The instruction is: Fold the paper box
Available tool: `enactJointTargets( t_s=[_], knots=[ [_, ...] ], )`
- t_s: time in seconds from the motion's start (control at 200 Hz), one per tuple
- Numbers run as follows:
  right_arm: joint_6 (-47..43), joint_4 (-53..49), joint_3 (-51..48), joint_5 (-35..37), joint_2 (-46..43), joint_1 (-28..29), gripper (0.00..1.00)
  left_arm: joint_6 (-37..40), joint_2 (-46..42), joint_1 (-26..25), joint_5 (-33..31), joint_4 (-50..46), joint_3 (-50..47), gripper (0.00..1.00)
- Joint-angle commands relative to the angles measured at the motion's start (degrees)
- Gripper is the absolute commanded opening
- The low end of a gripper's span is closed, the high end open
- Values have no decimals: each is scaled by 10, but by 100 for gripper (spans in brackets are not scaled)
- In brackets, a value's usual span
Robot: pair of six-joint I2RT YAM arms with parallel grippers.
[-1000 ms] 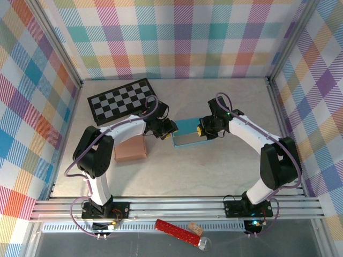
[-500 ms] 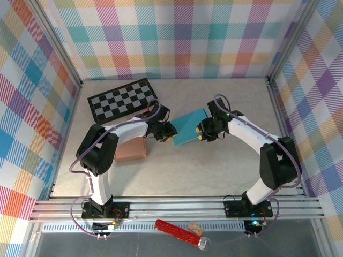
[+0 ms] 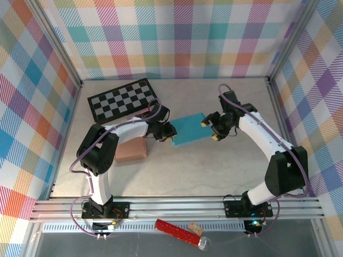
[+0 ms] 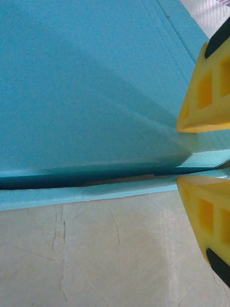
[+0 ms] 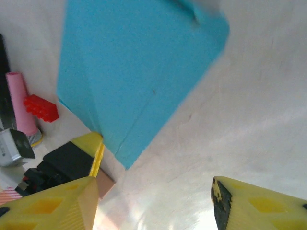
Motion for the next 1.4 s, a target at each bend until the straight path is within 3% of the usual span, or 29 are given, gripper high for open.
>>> enactJointTargets(
  t_s=[0.0, 0.17, 0.345, 0.525, 0.785, 1.035, 1.225, 1.395],
  knots=[
    [-248, -29, 62, 23, 39, -35, 70, 33, 8, 5, -18, -58, 23, 33],
    [-401, -68, 159, 14, 170, -60, 73, 49, 23, 6, -15, -82, 38, 34],
    [-431, -67, 177, -25, 260, -62, 71, 63, 30, 10, -18, -83, 38, 35],
    [-430, -36, 157, -58, 285, -62, 70, 77, 36, 13, -18, -91, 46, 35],
    [-417, -19, 154, -80, 307, -62, 62, 87, 39, 13, -20, -94, 47, 33],
    [-416, -7, 142, -80, 324, -59, 43, 107, 33, 13, -19, -101, 61, 34],
    [-428, -11, 135, -59, 314, -56, 41, 125, 6, 24, -35, -120, 78, 39],
    [-427, -11, 134, -58, 311, -54, 40, 146, 30, 47, -7, -119, 87, 37]
  ],
)
